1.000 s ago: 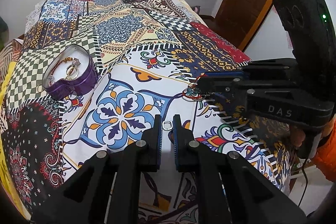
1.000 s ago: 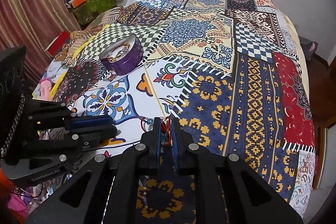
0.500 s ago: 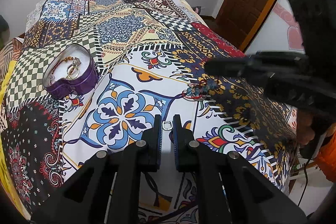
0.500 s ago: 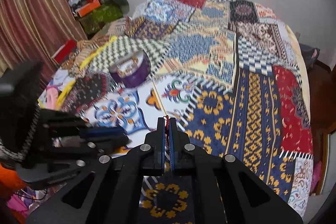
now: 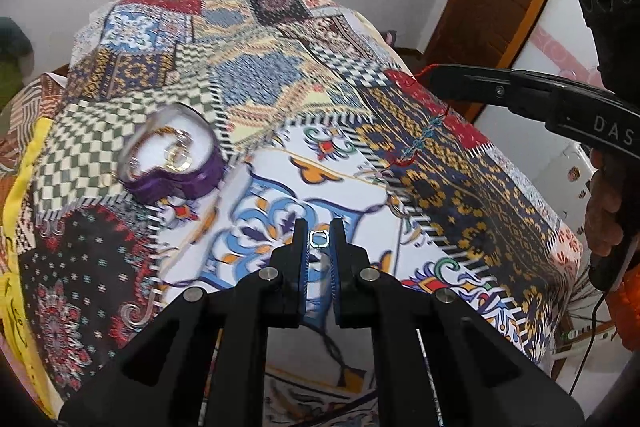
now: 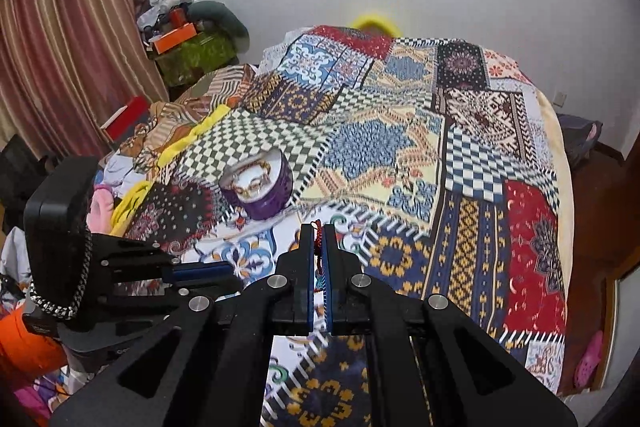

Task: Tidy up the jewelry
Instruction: 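Carry both items over the heart tin while the left gripper releases the silver ring inside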

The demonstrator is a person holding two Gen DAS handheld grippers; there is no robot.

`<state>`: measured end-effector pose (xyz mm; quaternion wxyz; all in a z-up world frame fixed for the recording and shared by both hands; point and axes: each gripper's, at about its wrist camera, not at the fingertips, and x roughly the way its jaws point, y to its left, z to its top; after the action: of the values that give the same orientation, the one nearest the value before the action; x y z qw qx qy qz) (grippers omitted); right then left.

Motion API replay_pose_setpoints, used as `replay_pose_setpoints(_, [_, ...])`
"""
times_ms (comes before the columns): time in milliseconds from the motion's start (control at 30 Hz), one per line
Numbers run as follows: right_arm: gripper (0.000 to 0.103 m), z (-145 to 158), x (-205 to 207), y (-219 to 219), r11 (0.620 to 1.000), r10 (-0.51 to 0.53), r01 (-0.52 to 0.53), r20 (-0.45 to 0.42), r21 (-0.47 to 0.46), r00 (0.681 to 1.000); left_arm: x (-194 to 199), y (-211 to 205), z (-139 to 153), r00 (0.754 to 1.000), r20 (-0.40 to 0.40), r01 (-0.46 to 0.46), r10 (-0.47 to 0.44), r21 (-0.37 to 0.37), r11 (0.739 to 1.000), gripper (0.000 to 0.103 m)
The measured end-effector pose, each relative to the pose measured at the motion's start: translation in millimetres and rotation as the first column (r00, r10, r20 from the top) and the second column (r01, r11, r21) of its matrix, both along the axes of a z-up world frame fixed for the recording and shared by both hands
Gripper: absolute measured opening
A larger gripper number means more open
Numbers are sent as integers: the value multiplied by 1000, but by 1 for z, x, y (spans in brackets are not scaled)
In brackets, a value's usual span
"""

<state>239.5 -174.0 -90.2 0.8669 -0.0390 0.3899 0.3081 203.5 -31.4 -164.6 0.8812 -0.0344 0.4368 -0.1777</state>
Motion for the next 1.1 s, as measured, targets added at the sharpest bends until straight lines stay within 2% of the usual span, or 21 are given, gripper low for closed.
replay_pose_setpoints(267, [3, 21, 16, 21, 1000, 13, -14, 48, 19, 999, 5, 35, 17, 996, 44, -75, 75, 1, 997, 8])
replay_pose_setpoints(567, [3, 25, 36, 56, 998, 49, -51, 39, 46, 998, 20, 70, 24, 985, 81, -151, 150, 16, 988, 8])
replay_pose_setpoints(800, [3, 19, 53, 80, 995, 75, -75, 2, 60, 997, 41, 89, 17, 979, 84, -190, 187, 32, 981, 8])
replay_pose_setpoints(1100, [3, 5, 76, 111, 995, 95, -93, -46, 41, 994, 77, 97, -5, 981, 35, -191, 190, 56, 980, 8])
